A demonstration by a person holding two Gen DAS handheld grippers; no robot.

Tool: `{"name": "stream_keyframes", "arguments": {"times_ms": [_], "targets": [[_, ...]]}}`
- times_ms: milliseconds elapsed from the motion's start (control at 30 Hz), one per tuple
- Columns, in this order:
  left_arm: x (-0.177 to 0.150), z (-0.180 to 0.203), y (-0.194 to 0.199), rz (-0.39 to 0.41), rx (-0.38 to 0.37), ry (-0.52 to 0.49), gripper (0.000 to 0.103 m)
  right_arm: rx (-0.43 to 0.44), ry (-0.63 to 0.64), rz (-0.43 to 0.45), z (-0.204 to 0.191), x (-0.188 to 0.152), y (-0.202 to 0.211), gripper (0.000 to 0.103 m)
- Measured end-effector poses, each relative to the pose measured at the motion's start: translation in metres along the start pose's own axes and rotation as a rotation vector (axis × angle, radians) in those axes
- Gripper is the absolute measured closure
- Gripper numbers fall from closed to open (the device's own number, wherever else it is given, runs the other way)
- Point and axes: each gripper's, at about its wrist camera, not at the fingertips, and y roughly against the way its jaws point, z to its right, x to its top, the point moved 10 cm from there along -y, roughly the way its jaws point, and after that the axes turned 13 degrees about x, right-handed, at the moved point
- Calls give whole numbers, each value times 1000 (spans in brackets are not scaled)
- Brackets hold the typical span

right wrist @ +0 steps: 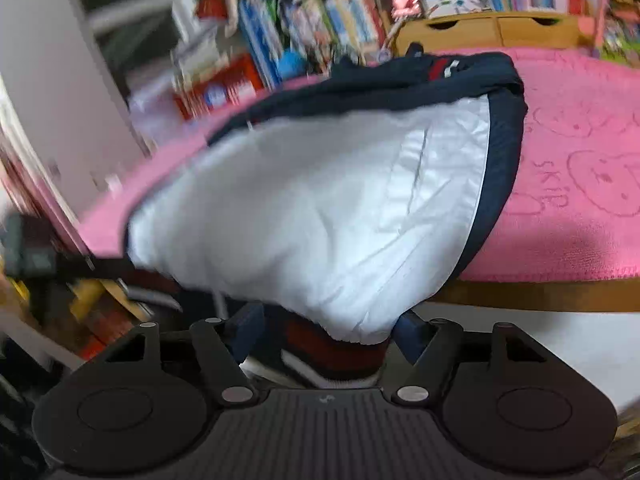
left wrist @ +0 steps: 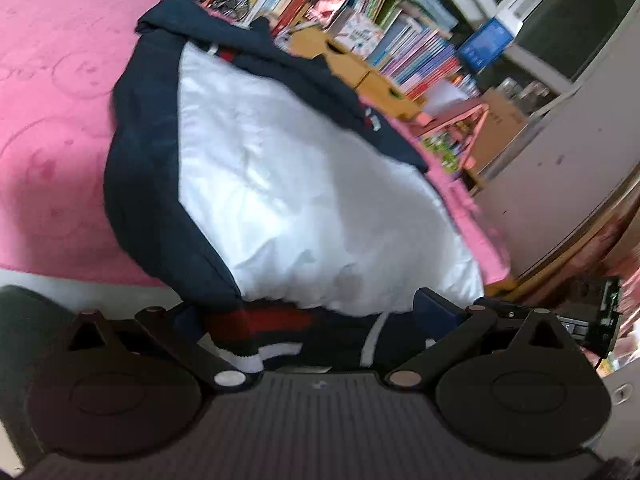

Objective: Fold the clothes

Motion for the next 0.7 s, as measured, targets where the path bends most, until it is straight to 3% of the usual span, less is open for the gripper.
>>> {"name": "stream_keyframes", "arguments": {"times_ms": [167, 467, 600, 700], "targets": [[5, 19, 5, 19, 7, -78, 0, 114, -31, 72, -20, 23, 11, 32], [2, 17, -7, 4, 45, -70, 0, -4, -51, -12, -8, 9, -32, 25], [8, 14, 1, 5, 11, -30, 0, 1, -87, 8, -10, 10, -21, 43], [12, 10, 5, 0, -9, 2, 0, 68, -200, 56, -6, 18, -10, 52]]}}
